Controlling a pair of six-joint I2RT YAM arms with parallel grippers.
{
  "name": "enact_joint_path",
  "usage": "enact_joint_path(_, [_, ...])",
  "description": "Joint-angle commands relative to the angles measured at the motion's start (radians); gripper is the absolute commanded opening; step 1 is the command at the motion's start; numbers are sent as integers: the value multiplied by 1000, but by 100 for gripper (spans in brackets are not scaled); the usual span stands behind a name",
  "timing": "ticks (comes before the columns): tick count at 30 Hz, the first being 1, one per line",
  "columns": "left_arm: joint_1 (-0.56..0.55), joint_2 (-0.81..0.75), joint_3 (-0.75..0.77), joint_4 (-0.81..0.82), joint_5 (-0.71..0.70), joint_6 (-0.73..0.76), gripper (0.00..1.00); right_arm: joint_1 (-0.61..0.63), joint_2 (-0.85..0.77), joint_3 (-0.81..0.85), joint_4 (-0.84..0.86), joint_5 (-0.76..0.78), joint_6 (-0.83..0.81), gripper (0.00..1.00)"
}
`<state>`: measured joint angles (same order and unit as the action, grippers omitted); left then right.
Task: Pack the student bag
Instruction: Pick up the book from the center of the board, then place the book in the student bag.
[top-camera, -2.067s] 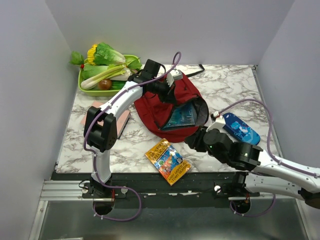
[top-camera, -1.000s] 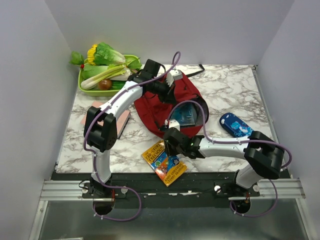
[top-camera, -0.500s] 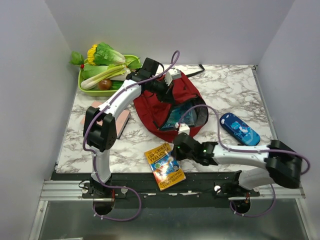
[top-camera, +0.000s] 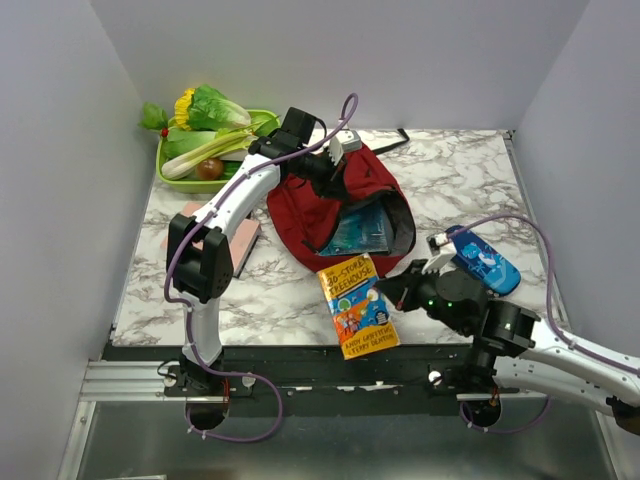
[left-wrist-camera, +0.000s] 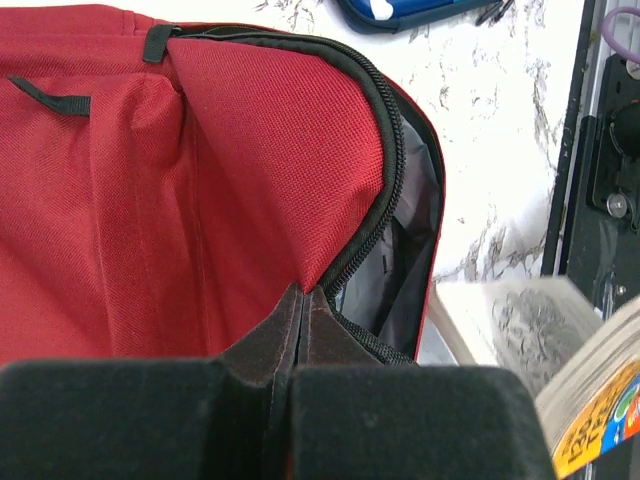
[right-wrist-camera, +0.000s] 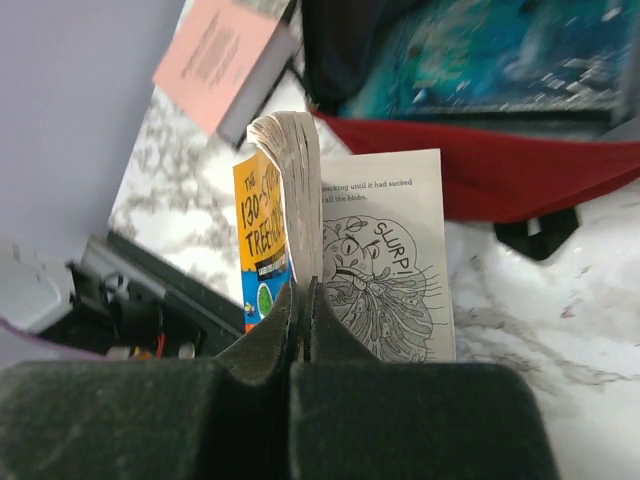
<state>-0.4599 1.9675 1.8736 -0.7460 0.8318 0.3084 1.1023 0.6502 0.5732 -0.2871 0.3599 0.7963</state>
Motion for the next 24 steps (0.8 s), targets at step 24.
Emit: enact_joint_path(24, [-8, -67, -71, 8, 79, -25, 0, -455, 397, 214, 25, 16, 331, 1])
